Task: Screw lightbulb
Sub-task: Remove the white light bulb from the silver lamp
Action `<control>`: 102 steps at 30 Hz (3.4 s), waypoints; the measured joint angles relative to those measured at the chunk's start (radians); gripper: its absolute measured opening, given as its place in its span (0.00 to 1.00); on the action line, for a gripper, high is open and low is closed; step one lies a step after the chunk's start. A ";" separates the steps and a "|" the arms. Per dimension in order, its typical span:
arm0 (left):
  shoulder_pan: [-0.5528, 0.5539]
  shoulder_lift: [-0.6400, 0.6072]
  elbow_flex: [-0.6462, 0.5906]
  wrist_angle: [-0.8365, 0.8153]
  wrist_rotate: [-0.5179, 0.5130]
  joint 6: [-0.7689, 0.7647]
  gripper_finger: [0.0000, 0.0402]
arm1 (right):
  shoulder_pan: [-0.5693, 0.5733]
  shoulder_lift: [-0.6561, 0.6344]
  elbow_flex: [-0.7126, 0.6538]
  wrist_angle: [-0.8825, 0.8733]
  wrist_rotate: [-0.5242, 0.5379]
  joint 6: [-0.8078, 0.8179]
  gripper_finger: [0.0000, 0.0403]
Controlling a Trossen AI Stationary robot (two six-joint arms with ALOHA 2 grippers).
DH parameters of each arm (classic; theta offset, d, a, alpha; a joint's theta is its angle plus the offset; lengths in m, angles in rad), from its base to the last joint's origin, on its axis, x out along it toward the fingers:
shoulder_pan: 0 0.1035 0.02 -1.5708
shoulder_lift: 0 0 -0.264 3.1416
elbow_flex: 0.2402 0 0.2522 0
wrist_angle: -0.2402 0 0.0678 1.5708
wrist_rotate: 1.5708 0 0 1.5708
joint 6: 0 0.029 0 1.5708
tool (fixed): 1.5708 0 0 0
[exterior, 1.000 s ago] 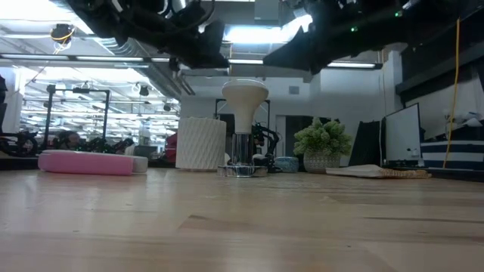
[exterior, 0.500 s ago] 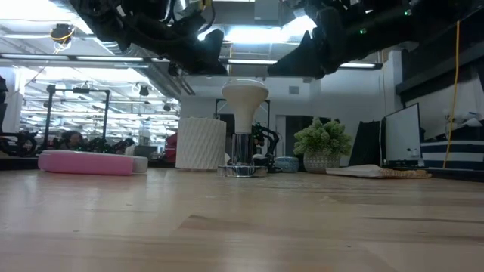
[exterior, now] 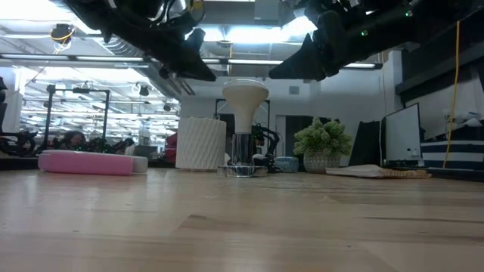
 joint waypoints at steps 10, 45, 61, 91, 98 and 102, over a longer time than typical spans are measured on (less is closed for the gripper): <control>-0.013 -0.005 0.000 -0.072 0.025 -0.028 0.00 | 0.000 0.000 0.000 0.002 0.000 0.000 0.01; -0.019 -0.005 0.000 -0.086 0.027 -0.054 0.00 | -0.003 0.000 0.000 0.003 0.067 0.000 0.01; -0.019 -0.005 0.000 -0.099 0.029 -0.106 0.00 | -0.003 0.000 0.000 0.009 -0.025 0.000 0.01; -0.030 -0.003 -0.001 -0.084 0.096 -0.102 0.00 | -0.003 0.078 0.000 0.136 0.100 -0.009 0.01; -0.030 0.053 -0.001 -0.027 0.097 -0.103 0.00 | -0.038 0.092 -0.001 0.156 0.135 -0.005 0.01; -0.037 0.103 -0.002 0.000 0.097 -0.104 0.00 | -0.072 0.092 0.000 0.183 0.127 -0.003 0.01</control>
